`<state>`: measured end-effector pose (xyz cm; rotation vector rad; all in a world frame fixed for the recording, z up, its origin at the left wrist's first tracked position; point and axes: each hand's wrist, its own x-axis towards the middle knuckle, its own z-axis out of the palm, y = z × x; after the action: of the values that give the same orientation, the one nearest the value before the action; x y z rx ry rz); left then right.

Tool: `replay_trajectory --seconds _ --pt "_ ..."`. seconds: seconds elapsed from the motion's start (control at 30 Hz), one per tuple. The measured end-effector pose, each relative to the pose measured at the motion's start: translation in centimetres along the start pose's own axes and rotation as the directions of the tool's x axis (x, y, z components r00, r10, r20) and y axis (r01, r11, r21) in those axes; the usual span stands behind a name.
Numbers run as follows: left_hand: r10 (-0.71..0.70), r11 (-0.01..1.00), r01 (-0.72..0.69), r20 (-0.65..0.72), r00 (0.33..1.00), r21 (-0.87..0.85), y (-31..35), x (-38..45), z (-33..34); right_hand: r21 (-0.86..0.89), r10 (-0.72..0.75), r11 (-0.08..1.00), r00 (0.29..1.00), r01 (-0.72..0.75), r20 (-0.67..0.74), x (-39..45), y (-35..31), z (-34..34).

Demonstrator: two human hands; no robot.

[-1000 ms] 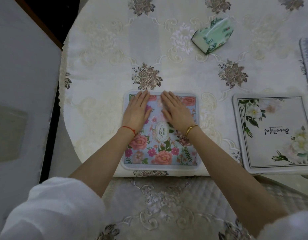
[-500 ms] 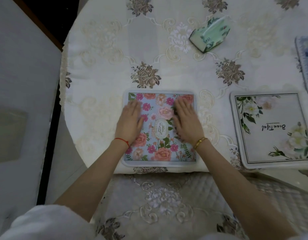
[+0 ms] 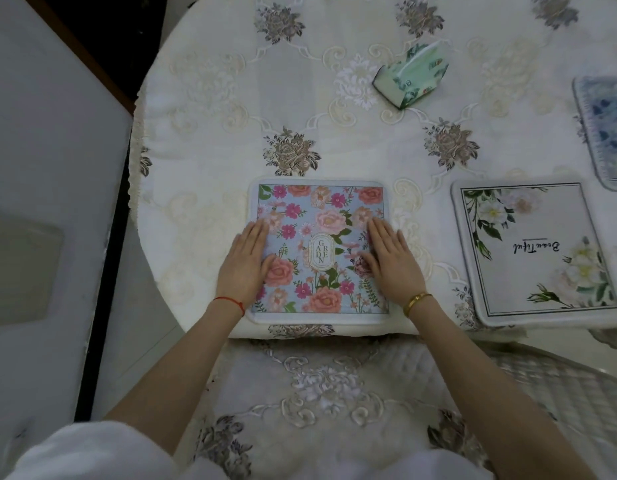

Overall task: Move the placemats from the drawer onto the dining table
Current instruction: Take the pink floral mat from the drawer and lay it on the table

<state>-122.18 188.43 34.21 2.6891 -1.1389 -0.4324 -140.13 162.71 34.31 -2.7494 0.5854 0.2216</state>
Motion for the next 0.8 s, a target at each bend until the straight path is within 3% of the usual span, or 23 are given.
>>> replay_trajectory --seconds 0.1,0.23,0.33,0.57,0.8 --pt "-0.036 0.999 0.035 -0.020 0.999 -0.031 0.4 -1.8 -0.5 0.034 0.094 0.995 0.995 -0.093 -0.037 -1.6 -1.1 -0.2" --pt "0.108 0.992 -0.107 0.007 0.994 -0.066 4.1 -3.4 0.1 0.066 -0.099 0.993 0.993 0.095 0.058 -3.3 -5.9 1.0" --pt "0.090 0.996 -0.089 0.089 0.992 -0.022 5.6 -4.0 1.7 0.026 -0.121 0.993 0.987 0.119 0.103 -4.0 -7.6 2.2" --pt "0.066 0.994 -0.073 0.083 0.994 0.084 2.6 -6.6 1.9 -0.086 -0.068 0.993 0.987 0.081 0.143 -7.4 -3.0 1.9" --pt "0.044 0.998 -0.049 0.090 0.995 0.050 1.5 -8.6 1.4 -0.062 -0.016 0.998 0.991 0.024 0.130 -9.4 -0.5 0.1"
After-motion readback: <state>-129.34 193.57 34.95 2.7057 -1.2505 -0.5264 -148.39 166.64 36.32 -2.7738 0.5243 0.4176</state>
